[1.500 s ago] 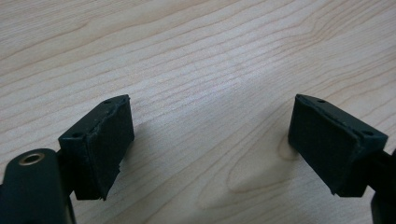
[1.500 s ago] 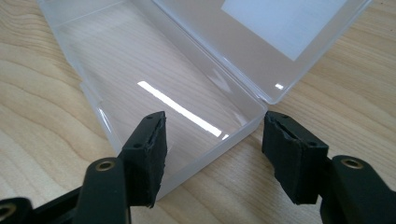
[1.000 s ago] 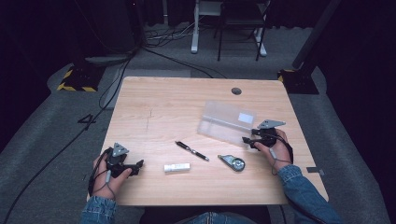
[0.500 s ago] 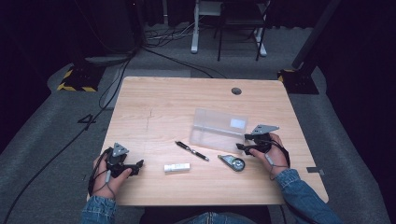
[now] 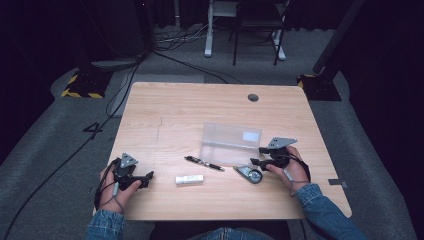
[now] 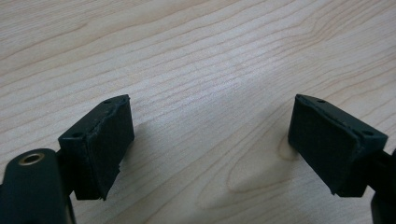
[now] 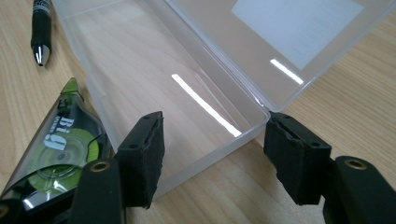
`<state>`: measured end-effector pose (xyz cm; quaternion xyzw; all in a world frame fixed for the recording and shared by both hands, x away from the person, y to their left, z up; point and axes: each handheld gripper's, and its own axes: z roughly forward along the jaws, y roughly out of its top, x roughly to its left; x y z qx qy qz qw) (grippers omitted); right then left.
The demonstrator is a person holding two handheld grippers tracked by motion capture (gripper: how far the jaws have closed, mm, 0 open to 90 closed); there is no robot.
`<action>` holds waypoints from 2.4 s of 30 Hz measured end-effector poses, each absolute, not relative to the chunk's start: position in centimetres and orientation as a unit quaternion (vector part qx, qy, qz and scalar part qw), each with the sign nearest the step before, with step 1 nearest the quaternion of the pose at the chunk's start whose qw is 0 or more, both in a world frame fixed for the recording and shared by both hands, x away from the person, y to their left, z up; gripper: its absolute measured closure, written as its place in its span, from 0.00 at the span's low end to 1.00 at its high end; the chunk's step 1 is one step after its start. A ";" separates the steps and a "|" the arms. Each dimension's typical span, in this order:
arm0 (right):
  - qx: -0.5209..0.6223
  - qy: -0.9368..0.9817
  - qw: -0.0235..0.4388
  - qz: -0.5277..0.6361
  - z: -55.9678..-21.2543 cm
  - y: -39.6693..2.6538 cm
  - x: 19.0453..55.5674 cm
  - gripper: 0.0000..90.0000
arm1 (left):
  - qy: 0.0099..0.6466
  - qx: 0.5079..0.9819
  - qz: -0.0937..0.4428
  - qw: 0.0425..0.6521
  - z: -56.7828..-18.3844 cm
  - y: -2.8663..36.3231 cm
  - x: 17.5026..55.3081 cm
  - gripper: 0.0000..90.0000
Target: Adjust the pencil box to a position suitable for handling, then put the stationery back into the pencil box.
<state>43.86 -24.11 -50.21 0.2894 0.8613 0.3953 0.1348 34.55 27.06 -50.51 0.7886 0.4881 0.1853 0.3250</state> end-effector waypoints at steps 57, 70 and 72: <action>0.239 0.861 0.071 0.443 -44.4 -20.6 39.2 0.64 | 0.488 0.790 0.183 0.324 -50.5 26.9 35.0 0.15; 0.206 0.876 0.042 0.434 -44.8 -16.5 39.2 0.72 | 0.488 0.789 0.185 0.324 -50.5 26.9 34.9 0.15; 0.203 0.878 0.039 0.431 -44.9 -16.0 39.3 0.74 | 0.488 0.789 0.185 0.324 -50.5 26.9 34.9 0.15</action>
